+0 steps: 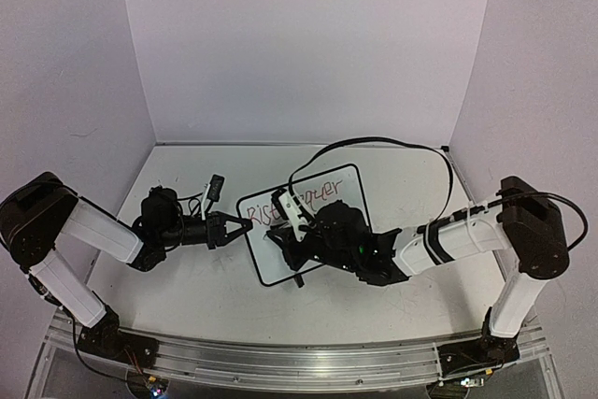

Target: Write a sentence on the whiteboard

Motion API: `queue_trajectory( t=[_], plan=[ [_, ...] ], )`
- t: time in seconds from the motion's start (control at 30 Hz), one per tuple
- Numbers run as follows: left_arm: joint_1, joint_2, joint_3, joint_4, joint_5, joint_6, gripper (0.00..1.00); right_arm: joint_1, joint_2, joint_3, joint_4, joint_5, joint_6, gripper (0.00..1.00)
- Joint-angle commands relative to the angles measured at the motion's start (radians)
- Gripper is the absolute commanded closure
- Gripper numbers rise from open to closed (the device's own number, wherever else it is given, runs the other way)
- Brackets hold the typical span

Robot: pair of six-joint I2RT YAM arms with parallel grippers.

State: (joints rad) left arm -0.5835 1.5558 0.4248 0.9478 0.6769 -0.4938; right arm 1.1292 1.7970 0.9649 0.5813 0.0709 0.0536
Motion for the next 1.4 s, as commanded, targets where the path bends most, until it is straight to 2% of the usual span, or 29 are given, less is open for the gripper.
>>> queue_trajectory(
  t=[0.0, 1.37],
  plan=[
    [-0.001, 0.006, 0.022, -0.078, -0.026, 0.027, 1.0, 0.002, 0.011, 0.023, -0.005, 0.007, 0.013, 1.0],
    [-0.001, -0.008, 0.01, -0.083, -0.029, 0.035, 1.0, 0.049, 0.018, -0.045, -0.046, 0.018, 0.084, 1.0]
  ],
)
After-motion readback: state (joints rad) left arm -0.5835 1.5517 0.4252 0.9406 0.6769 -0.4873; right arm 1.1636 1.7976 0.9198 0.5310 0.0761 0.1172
